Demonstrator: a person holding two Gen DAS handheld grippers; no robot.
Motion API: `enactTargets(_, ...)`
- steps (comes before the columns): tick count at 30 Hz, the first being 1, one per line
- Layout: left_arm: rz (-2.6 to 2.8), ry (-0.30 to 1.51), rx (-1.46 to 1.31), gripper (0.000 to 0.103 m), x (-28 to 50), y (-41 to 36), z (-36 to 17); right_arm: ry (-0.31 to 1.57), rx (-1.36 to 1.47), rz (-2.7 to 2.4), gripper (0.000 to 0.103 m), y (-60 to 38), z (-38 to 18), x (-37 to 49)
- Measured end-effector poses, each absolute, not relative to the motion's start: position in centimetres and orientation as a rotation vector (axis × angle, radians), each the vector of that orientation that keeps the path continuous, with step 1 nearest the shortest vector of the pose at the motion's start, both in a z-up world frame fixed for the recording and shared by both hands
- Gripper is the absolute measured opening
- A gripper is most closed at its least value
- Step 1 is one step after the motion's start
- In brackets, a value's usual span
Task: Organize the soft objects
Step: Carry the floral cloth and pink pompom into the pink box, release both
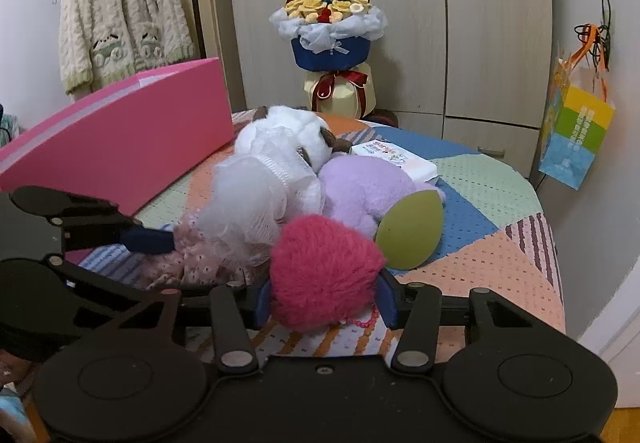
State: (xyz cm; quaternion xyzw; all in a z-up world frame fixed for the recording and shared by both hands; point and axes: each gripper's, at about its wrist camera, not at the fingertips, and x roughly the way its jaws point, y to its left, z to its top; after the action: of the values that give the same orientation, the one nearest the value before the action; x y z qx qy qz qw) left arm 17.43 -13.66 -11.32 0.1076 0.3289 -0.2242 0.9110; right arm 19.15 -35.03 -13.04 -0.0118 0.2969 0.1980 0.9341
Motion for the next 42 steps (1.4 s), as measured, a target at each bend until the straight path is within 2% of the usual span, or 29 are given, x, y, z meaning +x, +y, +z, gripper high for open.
enactTargets(3, -0.459, 0.687, 0.21, 0.024, 17.2, -13.2, -11.2, 0.603, -0.02, 0.389, 0.055, -35.0, -12.8, 18.4)
enactTargets(5, -0.452, 0.694, 0.192, 0.023, 17.0, -12.8, -11.0, 0.605, -0.012, 0.385, 0.055, -35.1, -12.7, 17.8)
enactTargets(23, -0.463, 0.674, 0.131, 0.023, 11.9, -8.4, -7.6, 0.704, 0.013, 0.268, 0.055, -34.6, -12.5, 13.1)
enactTargets(42, -0.573, 0.825, 0.094, 0.023, 6.7, -2.3, -5.8, 0.822, -0.003, 0.44, 0.055, -30.7, -9.0, 7.6)
